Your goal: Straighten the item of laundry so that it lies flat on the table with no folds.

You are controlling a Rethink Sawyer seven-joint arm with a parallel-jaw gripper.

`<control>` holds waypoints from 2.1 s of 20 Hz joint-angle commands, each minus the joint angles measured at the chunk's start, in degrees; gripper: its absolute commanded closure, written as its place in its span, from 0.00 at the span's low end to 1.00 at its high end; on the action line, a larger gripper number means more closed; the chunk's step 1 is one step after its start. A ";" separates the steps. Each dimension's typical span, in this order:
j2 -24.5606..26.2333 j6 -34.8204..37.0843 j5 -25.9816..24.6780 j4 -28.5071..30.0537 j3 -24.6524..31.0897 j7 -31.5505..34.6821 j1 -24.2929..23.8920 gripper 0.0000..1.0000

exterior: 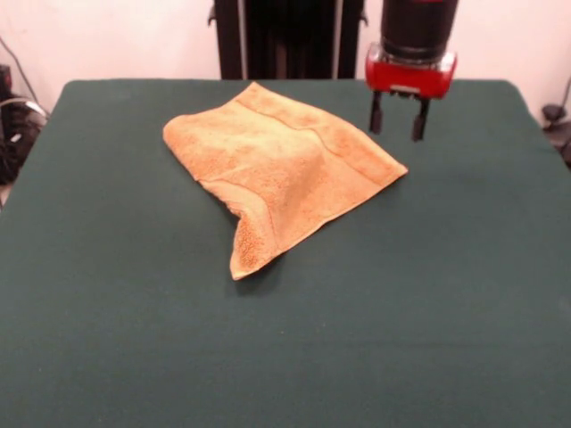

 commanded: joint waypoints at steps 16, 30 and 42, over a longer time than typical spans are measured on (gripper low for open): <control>25.14 -15.18 15.03 -16.49 -13.39 18.12 15.66 0.00; 24.96 -16.12 21.65 -11.88 -17.89 12.09 17.32 1.00; 21.66 -14.55 26.80 -7.86 -14.32 11.95 16.59 1.00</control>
